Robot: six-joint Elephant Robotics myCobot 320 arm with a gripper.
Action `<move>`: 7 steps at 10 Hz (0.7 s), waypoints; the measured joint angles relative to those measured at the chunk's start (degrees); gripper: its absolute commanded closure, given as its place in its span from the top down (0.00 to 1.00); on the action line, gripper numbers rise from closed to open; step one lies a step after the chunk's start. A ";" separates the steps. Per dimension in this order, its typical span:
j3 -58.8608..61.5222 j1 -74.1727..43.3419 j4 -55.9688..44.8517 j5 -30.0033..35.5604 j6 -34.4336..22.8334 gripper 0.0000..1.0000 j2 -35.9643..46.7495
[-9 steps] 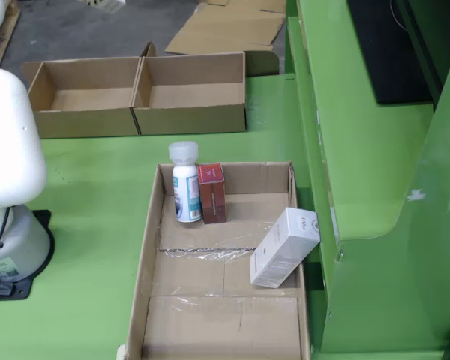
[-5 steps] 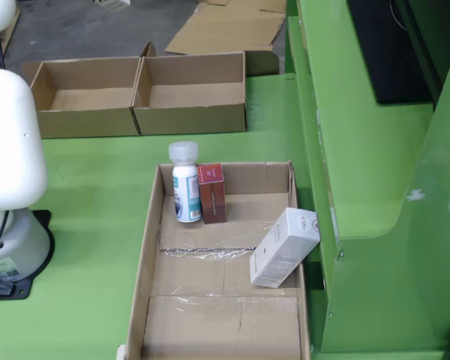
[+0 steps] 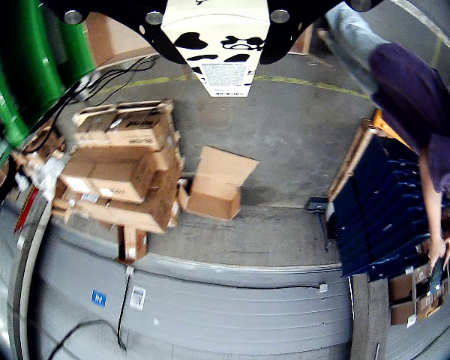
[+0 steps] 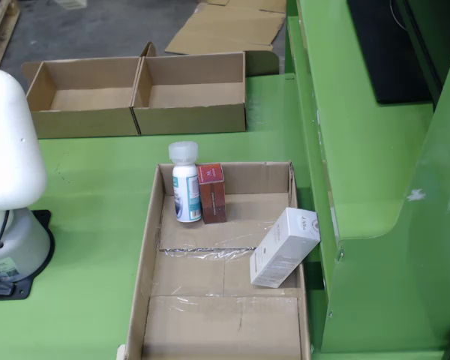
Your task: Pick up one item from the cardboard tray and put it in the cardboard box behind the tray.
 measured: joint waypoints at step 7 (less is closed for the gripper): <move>-13.44 -3.61 -19.77 19.07 10.89 0.00 14.94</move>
